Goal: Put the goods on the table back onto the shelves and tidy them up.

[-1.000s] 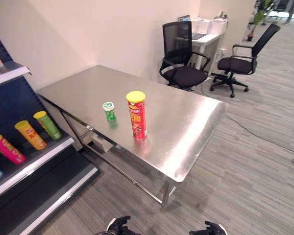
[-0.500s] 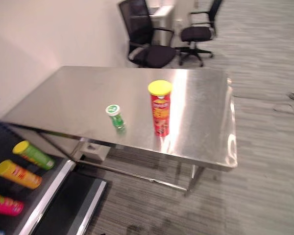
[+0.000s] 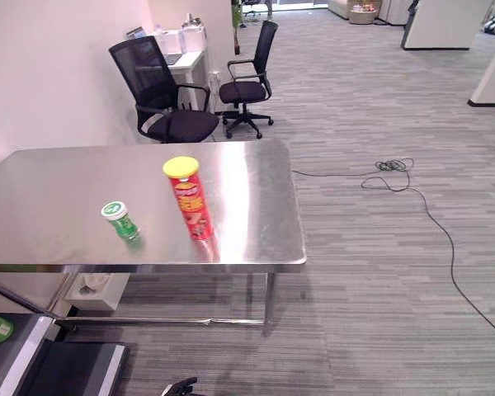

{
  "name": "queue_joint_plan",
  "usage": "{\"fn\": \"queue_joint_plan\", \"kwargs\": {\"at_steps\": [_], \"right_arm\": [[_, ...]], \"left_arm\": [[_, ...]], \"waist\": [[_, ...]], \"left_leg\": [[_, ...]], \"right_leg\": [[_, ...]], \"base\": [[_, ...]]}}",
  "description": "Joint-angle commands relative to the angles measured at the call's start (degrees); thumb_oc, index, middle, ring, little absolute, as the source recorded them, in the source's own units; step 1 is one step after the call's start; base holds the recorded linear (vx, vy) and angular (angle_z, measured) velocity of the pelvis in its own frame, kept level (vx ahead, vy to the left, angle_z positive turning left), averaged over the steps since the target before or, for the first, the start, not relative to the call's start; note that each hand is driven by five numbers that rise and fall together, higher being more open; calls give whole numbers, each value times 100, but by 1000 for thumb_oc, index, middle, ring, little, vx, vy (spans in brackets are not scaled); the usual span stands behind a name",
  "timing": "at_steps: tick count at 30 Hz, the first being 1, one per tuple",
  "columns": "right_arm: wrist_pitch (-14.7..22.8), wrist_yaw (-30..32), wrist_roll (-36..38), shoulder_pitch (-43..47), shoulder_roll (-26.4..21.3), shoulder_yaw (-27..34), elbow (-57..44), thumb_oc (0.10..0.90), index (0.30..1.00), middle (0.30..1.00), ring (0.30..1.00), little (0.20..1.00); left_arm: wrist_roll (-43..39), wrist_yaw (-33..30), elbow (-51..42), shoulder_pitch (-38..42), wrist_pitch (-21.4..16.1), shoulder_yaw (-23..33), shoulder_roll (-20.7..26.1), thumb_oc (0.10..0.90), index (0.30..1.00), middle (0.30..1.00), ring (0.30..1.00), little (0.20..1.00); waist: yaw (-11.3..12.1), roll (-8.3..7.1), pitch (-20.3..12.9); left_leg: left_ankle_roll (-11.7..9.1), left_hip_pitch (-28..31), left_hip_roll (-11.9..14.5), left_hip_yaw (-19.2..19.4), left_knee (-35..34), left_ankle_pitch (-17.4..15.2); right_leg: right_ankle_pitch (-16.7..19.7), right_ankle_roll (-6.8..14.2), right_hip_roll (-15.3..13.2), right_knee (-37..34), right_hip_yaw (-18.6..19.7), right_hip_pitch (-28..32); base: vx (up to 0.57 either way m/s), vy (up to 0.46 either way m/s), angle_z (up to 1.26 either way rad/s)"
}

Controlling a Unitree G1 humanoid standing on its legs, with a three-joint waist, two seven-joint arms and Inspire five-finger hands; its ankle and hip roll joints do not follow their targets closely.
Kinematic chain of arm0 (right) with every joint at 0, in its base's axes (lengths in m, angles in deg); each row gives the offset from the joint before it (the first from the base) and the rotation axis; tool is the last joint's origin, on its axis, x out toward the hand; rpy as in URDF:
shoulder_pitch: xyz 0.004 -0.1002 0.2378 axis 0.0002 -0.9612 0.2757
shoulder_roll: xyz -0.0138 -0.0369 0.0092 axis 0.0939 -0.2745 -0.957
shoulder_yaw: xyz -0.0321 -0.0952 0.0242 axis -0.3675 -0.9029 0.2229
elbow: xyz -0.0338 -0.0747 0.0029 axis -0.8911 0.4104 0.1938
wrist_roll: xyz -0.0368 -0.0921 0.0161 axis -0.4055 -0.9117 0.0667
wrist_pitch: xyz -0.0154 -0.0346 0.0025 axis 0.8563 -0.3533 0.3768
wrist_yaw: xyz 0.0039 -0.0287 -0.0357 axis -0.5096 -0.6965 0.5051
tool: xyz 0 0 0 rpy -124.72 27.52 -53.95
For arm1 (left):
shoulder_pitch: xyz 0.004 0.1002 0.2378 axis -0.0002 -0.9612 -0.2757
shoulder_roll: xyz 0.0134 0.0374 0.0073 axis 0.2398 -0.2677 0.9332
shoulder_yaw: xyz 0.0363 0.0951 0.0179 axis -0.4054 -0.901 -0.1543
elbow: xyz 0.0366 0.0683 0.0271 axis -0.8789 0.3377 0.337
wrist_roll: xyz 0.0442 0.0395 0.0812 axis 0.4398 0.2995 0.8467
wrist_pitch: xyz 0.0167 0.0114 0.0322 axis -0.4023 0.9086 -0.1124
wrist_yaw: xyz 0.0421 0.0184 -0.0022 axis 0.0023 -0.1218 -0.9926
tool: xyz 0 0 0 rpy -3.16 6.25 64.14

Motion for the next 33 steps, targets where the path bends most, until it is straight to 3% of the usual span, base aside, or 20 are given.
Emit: {"fn": "queue_joint_plan", "kwargs": {"at_steps": [1, 2, 7, 10, 13, 16, 18, 20, 21, 23, 24, 25, 26, 27, 28, 29, 30, 31, 32, 33], "right_arm": [[330, 158, -29, 214, 93, 387, -643, 800, 900, 900, 900, 900], [326, 159, -30, 209, 93, 386, -650, 800, 900, 900, 900, 900], [431, -22, -23, -30, 152, 345, -1347, 800, 900, 900, 900, 900], [461, -153, 321, -191, 22, 662, -1261, 800, 900, 900, 900, 900], [434, -105, 298, -104, -154, 777, -1060, 800, 900, 900, 900, 900], [386, -121, 306, -86, -180, 820, -1113, 800, 900, 900, 900, 900], [310, -156, 444, -68, -99, 896, -1244, 800, 900, 900, 900, 900], [295, -159, 482, -44, -43, 901, -1271, 800, 900, 900, 900, 900], [238, -135, 564, 102, 102, 801, -1227, 800, 900, 900, 900, 900], [227, -108, 565, 197, 144, 731, -1153, 800, 900, 900, 900, 900], [224, -87, 545, 248, 145, 642, -1147, 800, 900, 900, 900, 900], [258, -75, 526, 209, 166, 598, -1240, 800, 900, 900, 900, 900], [282, -72, 535, 181, 153, 593, -1221, 800, 900, 900, 900, 900], [283, -72, 535, 182, 154, 593, -1221, 800, 900, 900, 900, 900], [232, -1002, 2590, -829, 654, 2697, -3679, 657, 686, 686, 686, 686], [246, -1048, 2516, -1088, 569, 2987, -4148, 577, 566, 566, 566, 566], [220, -1047, 2422, -1025, 368, 2896, -4041, 569, 554, 554, 554, 554], [265, -1049, 2365, -1001, 308, 2947, -3903, 590, 585, 585, 585, 585], [265, -1049, 2365, -1004, 308, 2947, -3903, 609, 613, 613, 613, 613], [322, -841, 2203, -867, 379, 2909, -3968, 800, 900, 900, 900, 900]], "left_arm": [[-44, -139, 18, 40, -169, 250, -63, 800, 900, 900, 900, 900], [-43, -139, 16, 37, -168, 250, -63, 800, 900, 900, 900, 900], [-107, -369, -27, -112, -240, 547, -136, 800, 900, 900, 900, 900], [-170, -307, -42, -229, -211, 772, -186, 800, 900, 900, 900, 900], [-185, -313, 52, -248, -224, 908, -255, 800, 900, 900, 900, 900], [-28, -297, 157, -181, -211, 814, -260, 800, 900, 900, 900, 900], [179, -280, 40, 44, -191, 512, -137, 800, 900, 900, 900, 900], [260, -251, 21, 138, -192, 388, -115, 800, 900, 900, 900, 900], [434, -255, 41, 307, -181, 97, -96, 800, 900, 900, 900, 900], [451, -232, 56, 374, -162, 54, -46, 800, 900, 900, 900, 900], [429, -250, 66, 356, -156, 20, -19, 800, 900, 900, 900, 900], [432, -196, -10, 295, -174, -9, 48, 800, 900, 900, 900, 900], [460, -184, -63, 243, -187, -35, 67, 800, 900, 900, 900, 900], [461, -184, -64, 244, -186, -35, 68, 800, 900, 900, 900, 900], [-392, 440, 90, -650, -92, 846, -52, 800, 900, 900, 900, 900], [-415, 459, -1796, -1068, 423, 884, 59, 800, 900, 900, 900, 900], [-475, 636, -3068, -1526, 487, 908, 128, 800, 900, 900, 900, 900], [-679, 802, -4419, -2237, 569, 971, 6, 800, 900, 900, 900, 900], [-680, 801, -4422, -2241, 571, 970, 6, 800, 900, 900, 900, 900], [-461, 719, -2964, -2416, 196, 1084, -171, 800, 900, 900, 900, 900]], "waist": [[-70, -238, 118], [-70, -238, 120], [-117, -202, 64], [-139, -41, 73], [-57, 184, 65], [-85, 293, 92], [-180, 260, 97], [-186, 230, 114], [-202, 188, 206], [-160, 202, 255], [-102, 240, 287], [-74, 250, 287], [-77, 242, 276], [-77, 242, 265], [-182, -41, 56], [-173, 60, 30], [-140, 152, 74], [-119, 233, 95], [-118, 234, 86], [-80, 237, 168]], "left_leg": [[-171, 290, -50, 289, -402, -498], [-172, 294, -49, 289, -400, -499], [-312, 508, 581, -205, -733, -198], [-458, 461, 1024, -276, -874, 102], [-607, 289, 1191, -656, -874, 127], [-679, 258, 1084, -730, -874, -117], [-610, 174, 699, -615, -874, -360], [-556, 171, 575, -558, -874, -433], [-452, 185, 370, -400, -874, -527], [-408, 227, 323, -287, -874, -573], [-397, 272, 339, -137, -874, -573], [-364, 330, 248, 15, -874, -597], [-349, 388, 203, 53, -874, -622], [-348, 373, 204, 52, -874, -615], [-270, 494, -38, -265, -756, -164], [-231, 586, -53, -209, -874, -195], [-179, 633, -84, -221, -874, -248], [-148, 601, -98, -248, -874, -271], [-149, 593, -97, -248, -874, -270], [-156, 584, -105, -290, -874, -275]], "right_leg": [[1214, 319, -285, -1198, 338, 291], [1213, 318, -284, -1198, 337, 295], [1182, 405, -572, -1198, 422, 99], [1108, 497, -809, -1198, 314, 189], [1079, 612, -1062, -1198, 436, 254], [1237, 762, -1340, -1198, 497, 220], [1708, 852, -1712, -1198, 635, -6], [1839, 862, -1790, -1198, 664, -69], [2288, 811, -1918, -1170, 504, -209], [2271, 771, -1931, -1054, 256, -257], [2208, 727, -1957, -897, -170, -263], [1867, 638, -1659, -641, -466, -224], [1736, 621, -1484, -600, -460, -185], [1743, 618, -1483, -604, -460, -198], [1667, 464, -442, -1198, 871, 281], [1639, 453, -423, -1198, 829, 258], [1626, 471, -406, -1198, 800, 251], [1627, 478, -395, -1198, 776, 202], [1628, 477, -394, -1198, 776, 194], [1645, 496, -392, -1198, 705, 153]], "base": [[-137, 78, -4], [-83, 89, 0], [-25, 134, -1], [74, 311, 13], [205, 562, 9], [141, 450, -4], [131, 590, 5], [41, 304, -10], [-9, 288, -28], [-18, 236, -39], [3, 297, -47], [33, 353, -75], [43, 248, -68], [73, 138, -50], [50, 120, -19], [30, 140, 4], [-46, 67, -14], [-51, 28, -25], [-87, -4, -25], [-78, -17, -3]]}}
